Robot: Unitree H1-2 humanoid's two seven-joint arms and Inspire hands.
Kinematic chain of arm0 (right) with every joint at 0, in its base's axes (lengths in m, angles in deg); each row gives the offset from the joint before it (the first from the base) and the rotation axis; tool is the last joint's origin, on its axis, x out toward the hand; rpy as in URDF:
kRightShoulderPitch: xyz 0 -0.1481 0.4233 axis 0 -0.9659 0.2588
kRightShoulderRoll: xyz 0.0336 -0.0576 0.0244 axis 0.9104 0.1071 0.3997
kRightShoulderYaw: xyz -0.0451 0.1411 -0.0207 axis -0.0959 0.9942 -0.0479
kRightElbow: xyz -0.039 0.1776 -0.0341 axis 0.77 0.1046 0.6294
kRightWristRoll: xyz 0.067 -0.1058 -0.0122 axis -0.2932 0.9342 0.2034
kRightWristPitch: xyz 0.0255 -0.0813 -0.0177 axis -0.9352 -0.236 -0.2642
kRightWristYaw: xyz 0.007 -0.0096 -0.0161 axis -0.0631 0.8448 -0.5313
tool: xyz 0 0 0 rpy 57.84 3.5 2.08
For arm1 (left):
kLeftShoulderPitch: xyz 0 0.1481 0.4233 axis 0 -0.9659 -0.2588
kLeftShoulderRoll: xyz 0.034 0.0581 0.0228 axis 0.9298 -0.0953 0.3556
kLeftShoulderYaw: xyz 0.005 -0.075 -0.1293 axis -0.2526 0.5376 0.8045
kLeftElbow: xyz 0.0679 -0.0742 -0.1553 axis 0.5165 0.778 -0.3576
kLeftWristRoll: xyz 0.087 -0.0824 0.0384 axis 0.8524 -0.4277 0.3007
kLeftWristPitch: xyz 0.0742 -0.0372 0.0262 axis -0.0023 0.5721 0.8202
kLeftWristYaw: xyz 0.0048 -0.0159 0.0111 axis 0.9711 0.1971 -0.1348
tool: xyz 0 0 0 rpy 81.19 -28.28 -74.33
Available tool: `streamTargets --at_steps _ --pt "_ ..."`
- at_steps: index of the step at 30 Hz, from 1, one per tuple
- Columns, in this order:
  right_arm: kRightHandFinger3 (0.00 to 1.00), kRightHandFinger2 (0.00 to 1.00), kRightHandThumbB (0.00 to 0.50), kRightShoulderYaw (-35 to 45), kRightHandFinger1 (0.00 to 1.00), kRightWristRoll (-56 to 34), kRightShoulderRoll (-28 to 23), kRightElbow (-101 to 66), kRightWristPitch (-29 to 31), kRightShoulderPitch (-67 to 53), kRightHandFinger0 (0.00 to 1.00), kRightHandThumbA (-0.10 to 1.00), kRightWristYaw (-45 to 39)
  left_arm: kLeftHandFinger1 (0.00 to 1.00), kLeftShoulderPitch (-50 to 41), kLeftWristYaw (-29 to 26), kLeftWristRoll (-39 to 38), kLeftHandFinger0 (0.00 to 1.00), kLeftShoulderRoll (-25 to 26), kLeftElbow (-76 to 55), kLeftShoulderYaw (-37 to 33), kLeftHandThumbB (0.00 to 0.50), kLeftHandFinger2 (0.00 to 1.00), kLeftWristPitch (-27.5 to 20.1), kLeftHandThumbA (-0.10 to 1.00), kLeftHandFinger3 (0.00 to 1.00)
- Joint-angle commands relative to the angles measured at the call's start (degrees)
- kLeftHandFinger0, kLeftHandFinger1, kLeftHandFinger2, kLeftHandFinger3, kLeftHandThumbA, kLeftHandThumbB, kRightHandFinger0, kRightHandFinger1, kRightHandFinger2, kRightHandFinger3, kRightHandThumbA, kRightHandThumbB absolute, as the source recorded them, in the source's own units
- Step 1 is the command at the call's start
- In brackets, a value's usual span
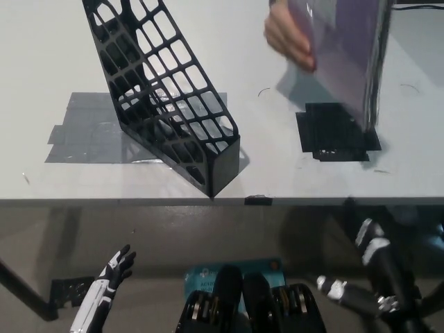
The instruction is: A person hands a notebook to the robot and the robot grabs it with its right hand and places it in the magazine stand kept in the centre of the desk infront of it.
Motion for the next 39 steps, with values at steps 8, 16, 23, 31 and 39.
streamTargets --at_steps 8,16,23,31,39 --pt "1.00 1.00 0.258 6.2 1.00 -0.2 1.3 -9.4 0.0 9.8 1.00 0.99 4.0 1.00 0.9 0.3 1.7 1.00 1.3 -0.6 -0.6 0.500 1.00 -3.2 1.00 1.00" --pt "1.00 1.00 0.284 9.0 1.00 4.3 1.2 -10.2 -1.5 16.3 1.00 1.00 6.6 1.00 1.0 0.4 2.1 1.00 1.5 -0.9 -0.5 0.500 1.00 -3.2 1.00 1.00" --pt "1.00 1.00 0.257 9.1 1.00 5.5 0.9 -6.2 -2.8 21.5 1.00 1.00 6.9 1.00 1.2 0.5 2.1 1.00 1.5 -0.7 -0.5 0.500 1.00 -3.2 1.00 1.00" --pt "1.00 1.00 0.276 8.5 1.00 5.0 0.8 0.3 -6.2 29.6 1.00 1.00 6.8 1.00 1.5 0.8 1.3 1.00 1.2 -0.5 -0.4 0.500 1.00 -3.2 1.00 1.00" --pt "1.00 1.00 0.247 7.8 1.00 5.7 -0.4 7.7 -7.6 36.5 1.00 1.00 6.2 1.00 2.0 0.8 1.3 1.00 1.1 -0.3 -0.4 0.500 1.00 -3.2 1.00 1.00"
